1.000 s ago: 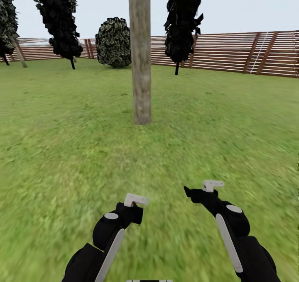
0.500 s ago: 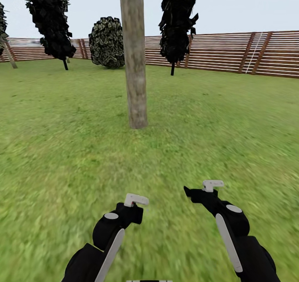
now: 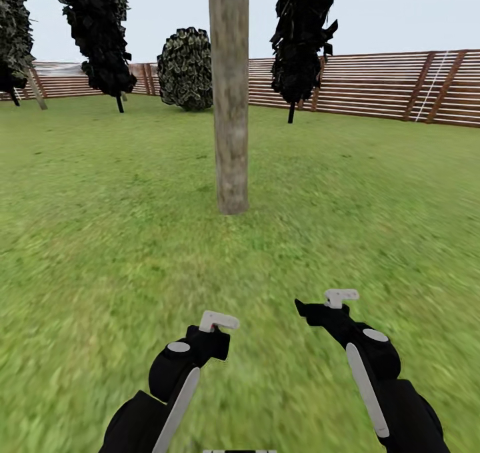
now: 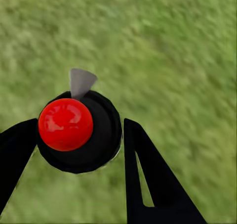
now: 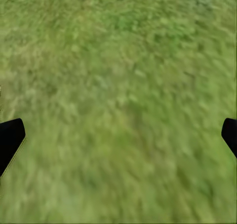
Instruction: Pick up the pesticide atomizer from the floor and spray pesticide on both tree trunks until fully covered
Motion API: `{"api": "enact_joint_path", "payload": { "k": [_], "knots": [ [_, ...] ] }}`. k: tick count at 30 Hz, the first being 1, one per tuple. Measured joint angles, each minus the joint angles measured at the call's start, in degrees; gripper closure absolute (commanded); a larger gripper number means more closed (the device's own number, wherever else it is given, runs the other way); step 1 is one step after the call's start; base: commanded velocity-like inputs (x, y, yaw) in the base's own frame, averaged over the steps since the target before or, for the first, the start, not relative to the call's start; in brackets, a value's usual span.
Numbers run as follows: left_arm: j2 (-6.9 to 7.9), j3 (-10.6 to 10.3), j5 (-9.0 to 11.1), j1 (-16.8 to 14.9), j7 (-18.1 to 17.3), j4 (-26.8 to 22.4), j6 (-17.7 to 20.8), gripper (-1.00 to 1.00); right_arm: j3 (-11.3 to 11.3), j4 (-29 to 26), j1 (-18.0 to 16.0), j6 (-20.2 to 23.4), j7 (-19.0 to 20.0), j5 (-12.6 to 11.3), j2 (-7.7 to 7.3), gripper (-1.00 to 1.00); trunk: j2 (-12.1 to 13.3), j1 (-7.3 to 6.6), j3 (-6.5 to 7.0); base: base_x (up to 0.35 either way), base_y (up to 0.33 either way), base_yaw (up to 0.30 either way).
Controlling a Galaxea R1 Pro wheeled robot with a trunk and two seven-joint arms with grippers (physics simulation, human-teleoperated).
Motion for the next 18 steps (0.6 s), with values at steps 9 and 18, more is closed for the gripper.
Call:
{"api": "enact_joint_path", "payload": {
  "k": [9,18],
  "knots": [
    [0.0,-0.07,-0.01,0.0,0.0,-0.04,0.0,1.0,-0.02,-0.01,0.02,0.0,0.01,0.01,0.0,-1.0,0.0,0.0,0.36,0.335,0.0,0.111],
    [0.0,-0.08,-0.01,0.0,0.01,-0.04,0.0,1.0,0.01,-0.01,0.0,0.01,-0.02,0.01,0.0,-1.0,0.0,0.0,0.59,0.335,0.0,0.204]
  ]
}}
